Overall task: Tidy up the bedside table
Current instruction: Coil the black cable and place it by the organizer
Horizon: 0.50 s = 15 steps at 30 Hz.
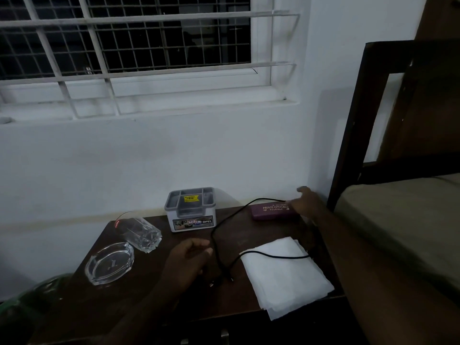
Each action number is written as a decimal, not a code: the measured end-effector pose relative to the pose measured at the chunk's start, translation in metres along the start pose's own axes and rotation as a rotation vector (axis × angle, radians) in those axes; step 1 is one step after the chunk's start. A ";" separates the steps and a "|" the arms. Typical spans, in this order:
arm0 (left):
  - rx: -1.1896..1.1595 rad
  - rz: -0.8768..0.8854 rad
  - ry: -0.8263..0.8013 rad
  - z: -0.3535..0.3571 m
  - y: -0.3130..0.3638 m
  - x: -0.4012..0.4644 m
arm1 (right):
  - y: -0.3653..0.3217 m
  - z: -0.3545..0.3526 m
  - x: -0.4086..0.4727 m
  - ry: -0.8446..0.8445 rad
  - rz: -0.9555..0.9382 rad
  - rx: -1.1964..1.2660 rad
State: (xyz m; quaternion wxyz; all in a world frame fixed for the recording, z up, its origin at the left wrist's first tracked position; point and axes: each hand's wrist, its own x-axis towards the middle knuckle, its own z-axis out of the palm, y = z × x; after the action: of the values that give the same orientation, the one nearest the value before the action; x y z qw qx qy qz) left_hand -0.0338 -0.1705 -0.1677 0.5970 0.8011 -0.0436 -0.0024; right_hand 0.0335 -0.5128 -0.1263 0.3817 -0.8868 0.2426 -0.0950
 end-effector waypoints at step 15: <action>0.795 0.076 -0.239 0.046 0.033 0.026 | 0.013 -0.024 -0.013 -0.074 0.095 -0.322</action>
State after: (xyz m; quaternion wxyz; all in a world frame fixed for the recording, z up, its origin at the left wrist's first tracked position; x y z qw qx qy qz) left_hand -0.0126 -0.2255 -0.1481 0.2315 0.9611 -0.1397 -0.0561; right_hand 0.0087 -0.5291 -0.1189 0.2476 -0.9269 0.2819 -0.0038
